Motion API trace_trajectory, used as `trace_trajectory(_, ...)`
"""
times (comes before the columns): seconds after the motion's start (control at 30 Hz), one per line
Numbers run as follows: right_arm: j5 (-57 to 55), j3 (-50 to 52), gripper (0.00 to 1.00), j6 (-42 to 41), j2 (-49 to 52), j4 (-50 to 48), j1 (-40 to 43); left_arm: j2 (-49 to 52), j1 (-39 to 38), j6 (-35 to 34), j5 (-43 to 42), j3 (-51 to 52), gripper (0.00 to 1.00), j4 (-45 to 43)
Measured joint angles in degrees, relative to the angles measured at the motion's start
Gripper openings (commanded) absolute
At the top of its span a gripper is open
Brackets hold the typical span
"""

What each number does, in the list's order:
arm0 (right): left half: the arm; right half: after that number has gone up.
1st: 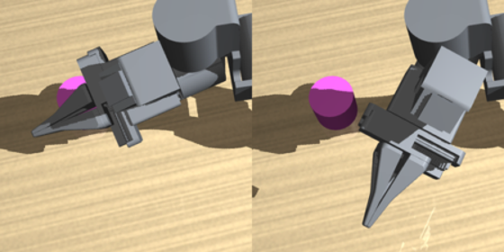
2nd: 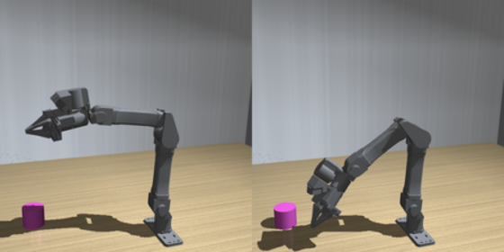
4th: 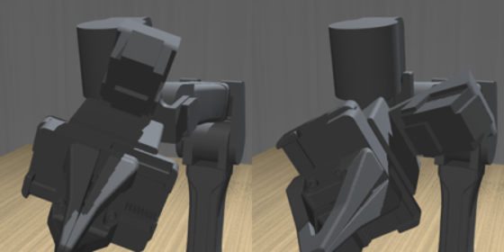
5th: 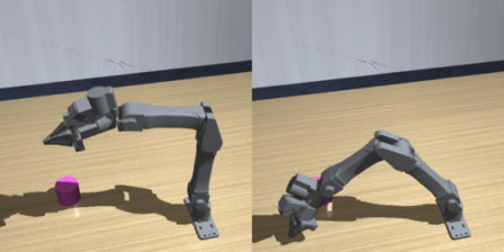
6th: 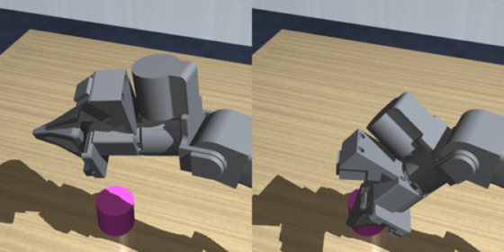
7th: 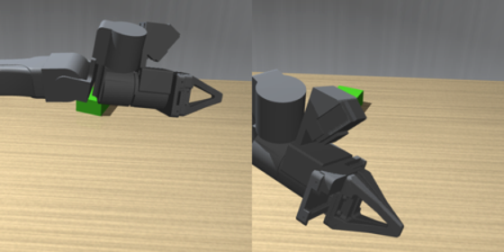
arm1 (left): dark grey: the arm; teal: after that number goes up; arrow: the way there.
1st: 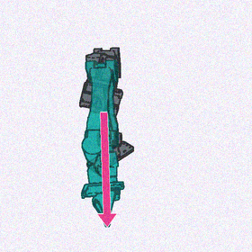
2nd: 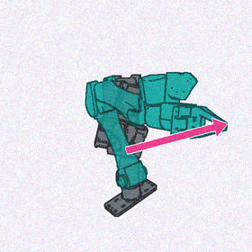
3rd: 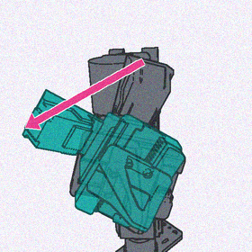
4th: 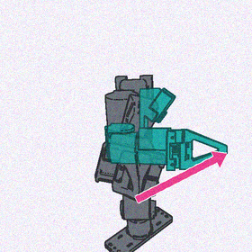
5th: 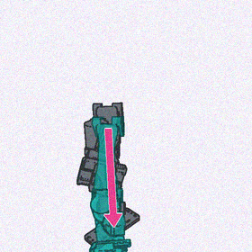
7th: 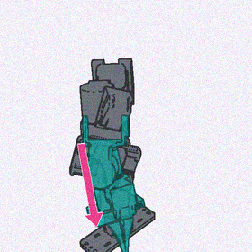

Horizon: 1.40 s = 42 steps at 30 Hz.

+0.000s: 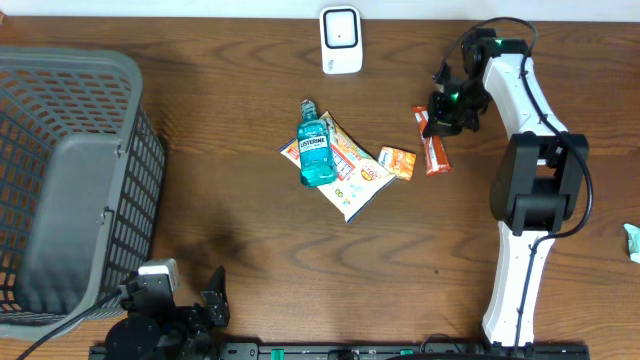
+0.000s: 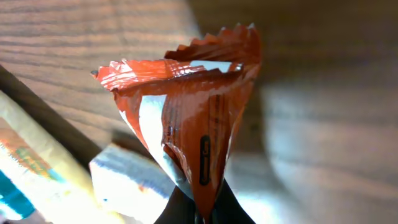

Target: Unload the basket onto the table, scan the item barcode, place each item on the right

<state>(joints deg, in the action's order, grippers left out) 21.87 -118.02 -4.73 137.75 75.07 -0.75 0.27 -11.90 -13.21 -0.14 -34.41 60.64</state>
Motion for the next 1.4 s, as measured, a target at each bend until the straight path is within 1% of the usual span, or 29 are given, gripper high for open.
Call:
trace_trajectory(0.13,2.5,0.0,0.02,-2.6,-0.1,3.2,-0.7,0.0,0.0,0.0,0.0,0.0,0.99,0.0)
trace_trajectory(0.27,3.0,0.0,0.02,-3.4,-1.0,6.1,-2.9,0.0,0.0,0.0,0.0,0.0,0.99,0.0)
trace_trajectory(0.47,2.8,0.0,0.01,-3.4,-5.1,9.1,-8.3,0.0,0.0,0.0,0.0,0.0,0.99,0.0)
trace_trajectory(0.67,1.4,0.0,0.02,-4.0,-9.8,9.8,-14.5,0.0,0.0,0.0,0.0,0.0,0.99,0.0)
trace_trajectory(0.83,-6.1,0.0,0.01,-9.6,-10.8,10.7,-19.4,0.0,0.0,0.0,0.0,0.0,0.99,0.0)
trace_trajectory(1.0,-14.7,2.5,0.01,-16.7,-10.9,9.9,-24.8,0.0,0.0,0.0,0.0,0.0,0.99,0.0)
trace_trajectory(1.2,-20.9,6.9,0.01,-22.9,-10.9,5.6,-31.4,0.0,0.0,0.0,0.0,0.0,0.99,0.0)
trace_trajectory(1.4,-25.7,12.5,0.01,-28.0,-12.7,2.4,-33.8,0.0,0.0,0.0,0.0,0.0,0.99,0.0)
